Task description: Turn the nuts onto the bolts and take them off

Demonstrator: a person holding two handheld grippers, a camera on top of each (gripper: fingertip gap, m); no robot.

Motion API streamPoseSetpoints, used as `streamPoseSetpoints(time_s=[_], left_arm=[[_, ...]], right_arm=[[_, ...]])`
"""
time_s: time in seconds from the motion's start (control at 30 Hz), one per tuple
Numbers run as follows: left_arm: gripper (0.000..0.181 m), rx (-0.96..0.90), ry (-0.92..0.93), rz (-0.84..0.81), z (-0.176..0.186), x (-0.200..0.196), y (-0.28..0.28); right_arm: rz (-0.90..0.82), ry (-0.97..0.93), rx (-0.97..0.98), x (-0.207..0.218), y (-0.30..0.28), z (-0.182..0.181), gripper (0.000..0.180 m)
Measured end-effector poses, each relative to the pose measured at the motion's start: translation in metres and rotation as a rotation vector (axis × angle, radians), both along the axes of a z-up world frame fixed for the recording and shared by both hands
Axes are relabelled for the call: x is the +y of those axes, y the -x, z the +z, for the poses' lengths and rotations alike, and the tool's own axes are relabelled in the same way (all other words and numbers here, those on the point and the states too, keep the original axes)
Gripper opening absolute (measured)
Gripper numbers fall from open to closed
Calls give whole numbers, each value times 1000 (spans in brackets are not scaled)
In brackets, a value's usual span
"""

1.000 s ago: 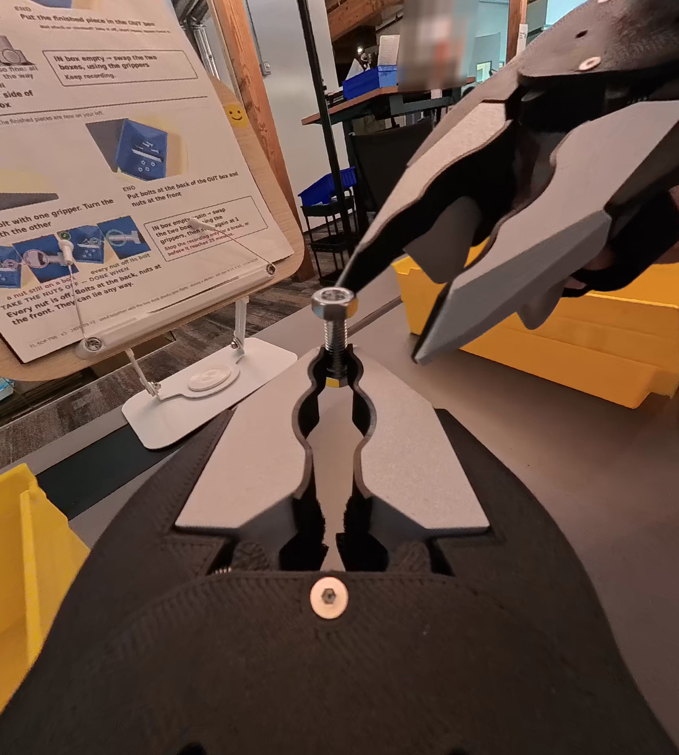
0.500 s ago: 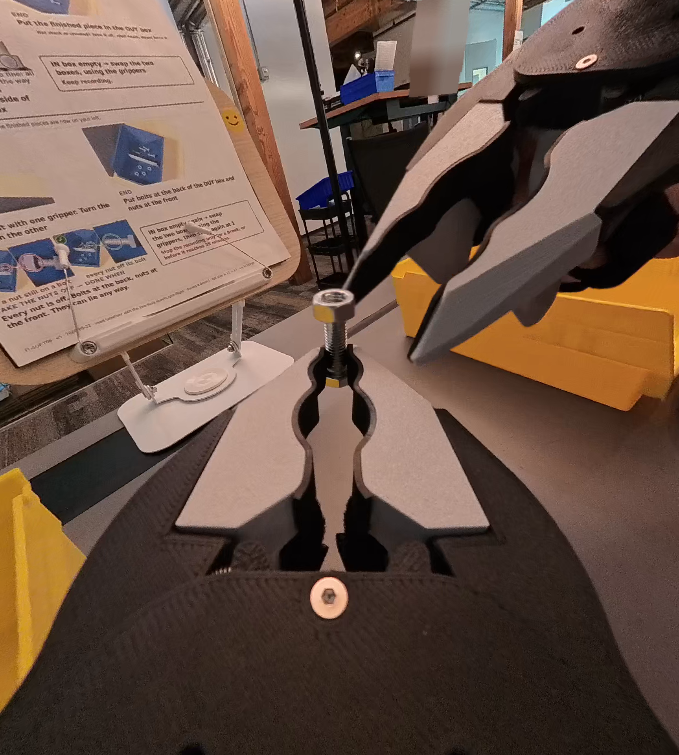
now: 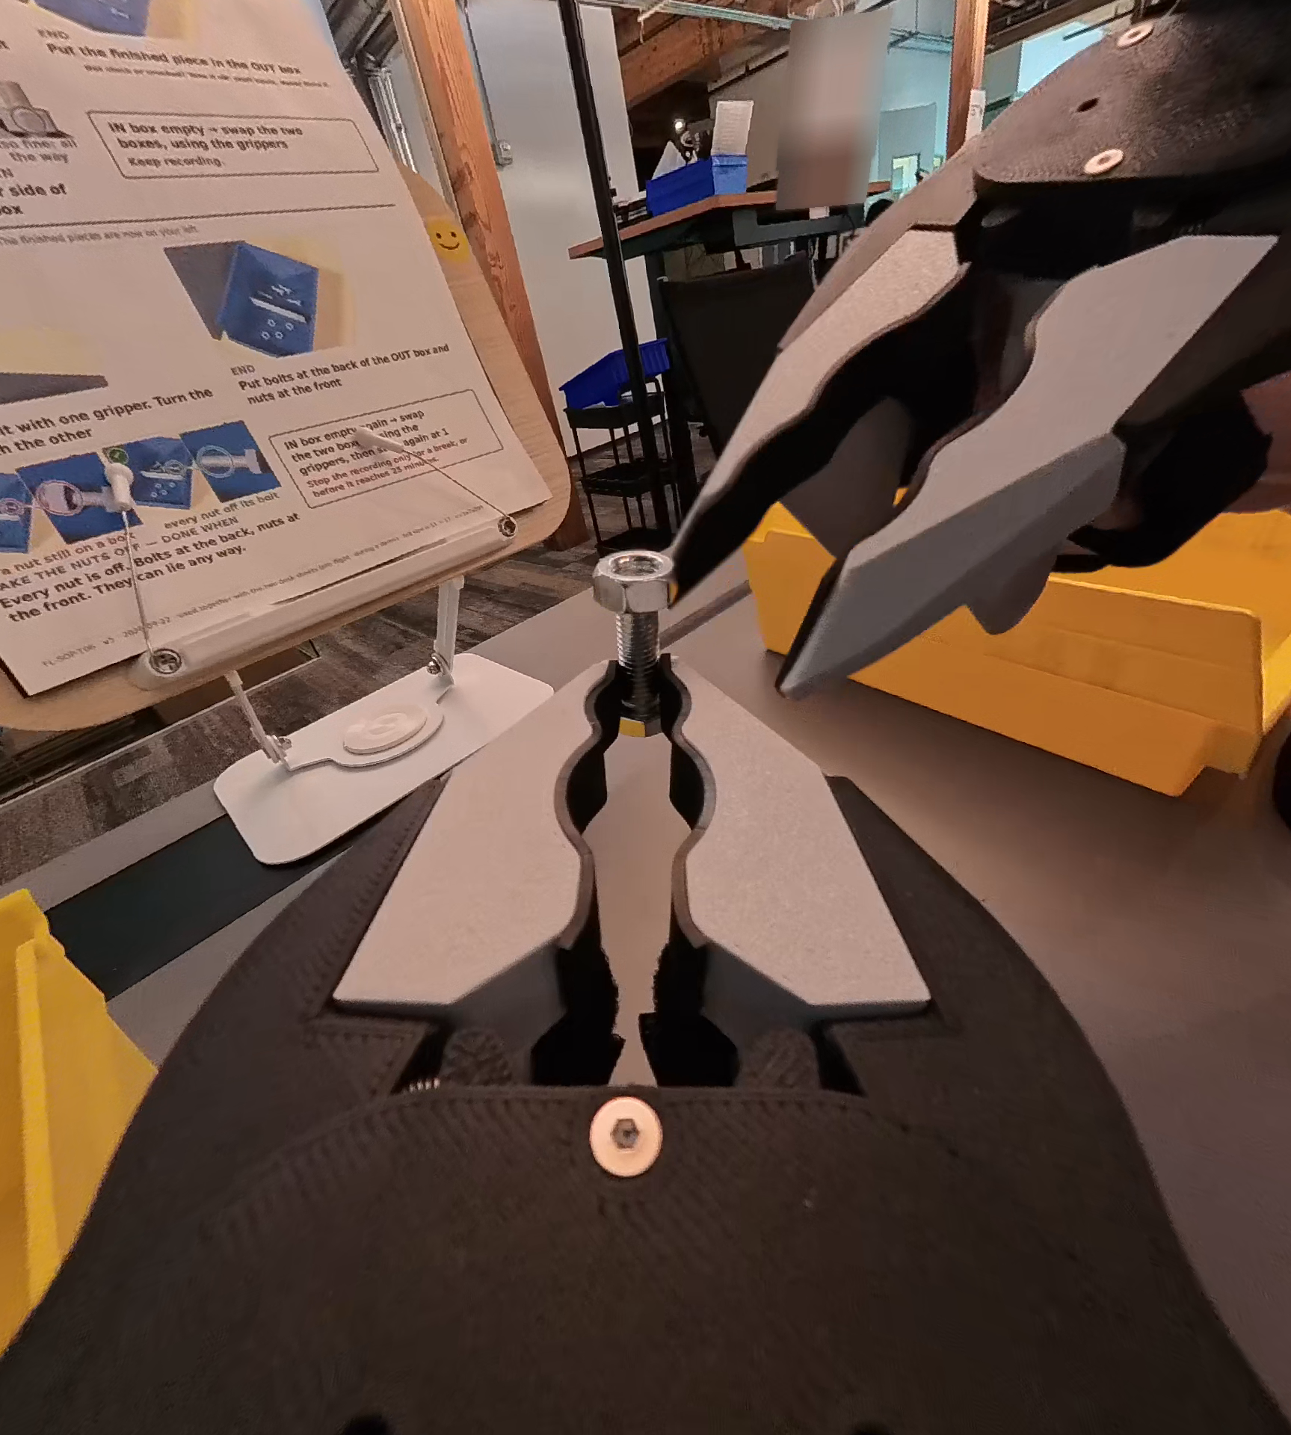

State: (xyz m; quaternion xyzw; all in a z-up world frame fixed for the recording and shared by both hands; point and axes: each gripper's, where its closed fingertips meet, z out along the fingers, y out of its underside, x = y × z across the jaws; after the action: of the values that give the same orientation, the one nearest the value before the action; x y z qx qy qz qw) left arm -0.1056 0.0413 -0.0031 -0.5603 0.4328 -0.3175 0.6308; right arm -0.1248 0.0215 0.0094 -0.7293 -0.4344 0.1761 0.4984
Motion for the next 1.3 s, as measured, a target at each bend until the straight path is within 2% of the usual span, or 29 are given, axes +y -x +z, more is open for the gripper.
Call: streamPoseSetpoints(time_s=[0.07, 0.13, 0.23, 0.27, 0.33, 0.47, 0.53, 0.6, 0.63, 0.67, 0.7, 0.73, 0.83, 0.97, 1.0, 1.07, 1.1, 1.17, 1.23, 1.3], left_arm=[[7, 5, -6, -5, 0, -2, -1], [7, 11, -10, -7, -1, -3, -2], [7, 10, -4, -5, -1, -2, -2], [7, 7, -2, -2, -1, -2, -1], [7, 2, 0, -3, 0, -1, -1], [7, 6, -4, -10, -1, -3, -2], [7, 8, -8, -11, -1, -4, -3], [7, 6, -2, -7, -1, -3, -2], [7, 4, 5, -5, -1, -2, -1], [7, -2, 13, -6, -1, -1, -1], [7, -9, 20, -8, 0, 0, 0], [7, -14, 22, -9, 0, 0, 0], [7, -7, 9, -11, 1, -2, -1], [7, 2, 0, -17, -1, -4, -3], [7, 1, 1, -16, 0, -4, -2], [7, -5, 9, -10, 0, -2, -1], [7, -10, 13, -12, 1, -2, -1], [7, -14, 15, -14, 1, -2, 0], [7, -8, 7, -18, 1, -3, -1], [7, -1, -1, -26, 0, -6, -3]], right_arm=[[-15, -27, 27, 4, 1, 4, 57], [10, -38, 26, 1, 5, 5, 58], [19, 1, 8, -4, 2, 3, 48], [26, 16, 10, -6, 0, 3, 36], [29, 29, 58, -7, -2, 10, 32], [10, 12, 83, -1, 0, 11, 55], [27, 15, 45, -3, 3, 4, 58], [40, 17, 1, -6, 3, -1, 52], [50, 20, -15, -8, 1, -2, 36], [61, 30, -11, -10, 1, -2, 28], [49, 33, 7, -9, -1, 0, 29], [31, 27, 30, -6, -2, 4, 31], [13, 1, 74, 0, 1, 9, 57], [50, 12, 36, -5, 7, 2, 60], [46, 13, 16, -6, 5, 0, 57], [60, 23, 3, -9, 1, 0, 34], [60, 30, 30, -10, 1, 3, 32], [38, 24, 88, -5, 0, 11, 37], [20, 5, 103, -1, 1, 13, 57], [30, -9, 84, -1, 5, 10, 63]])
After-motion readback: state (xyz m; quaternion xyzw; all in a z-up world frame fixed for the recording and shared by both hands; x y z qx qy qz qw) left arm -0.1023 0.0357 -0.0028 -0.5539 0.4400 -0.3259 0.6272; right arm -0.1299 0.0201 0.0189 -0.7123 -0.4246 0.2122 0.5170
